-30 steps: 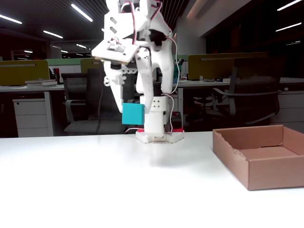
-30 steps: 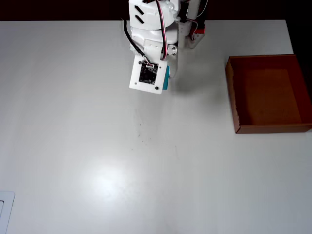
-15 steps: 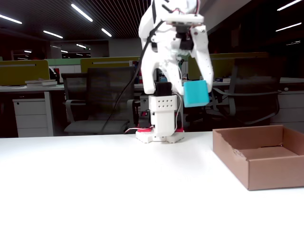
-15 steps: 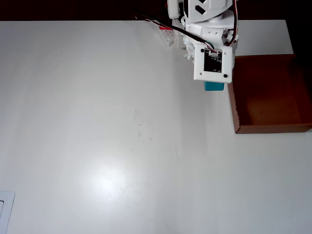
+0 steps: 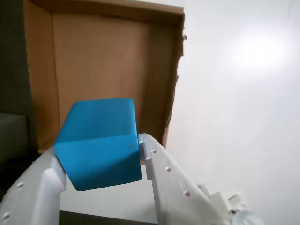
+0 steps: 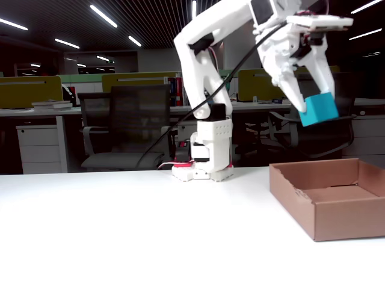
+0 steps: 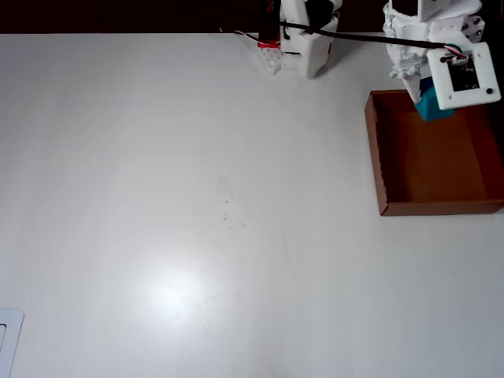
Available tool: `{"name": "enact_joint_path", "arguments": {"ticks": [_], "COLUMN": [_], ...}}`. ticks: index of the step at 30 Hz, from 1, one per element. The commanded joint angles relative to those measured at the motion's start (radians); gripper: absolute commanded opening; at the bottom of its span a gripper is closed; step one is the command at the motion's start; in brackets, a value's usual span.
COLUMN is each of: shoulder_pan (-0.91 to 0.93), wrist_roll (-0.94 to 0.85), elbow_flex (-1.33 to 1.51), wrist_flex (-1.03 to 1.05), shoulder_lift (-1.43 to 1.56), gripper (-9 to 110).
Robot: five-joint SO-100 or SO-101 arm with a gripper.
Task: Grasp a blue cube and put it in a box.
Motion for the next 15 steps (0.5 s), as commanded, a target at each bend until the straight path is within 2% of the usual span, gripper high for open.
{"name": "enact_joint_path", "arguments": {"ticks": [1, 15], "shoulder_pan": [-0.025, -0.089], "wrist_roll": [0.017, 0.026], "elbow_flex": [-0.051, 0.043], "wrist_flex": [-0.041, -0.258], "shoulder_lift": [-0.028, -0.282], "gripper": [14, 14]}}
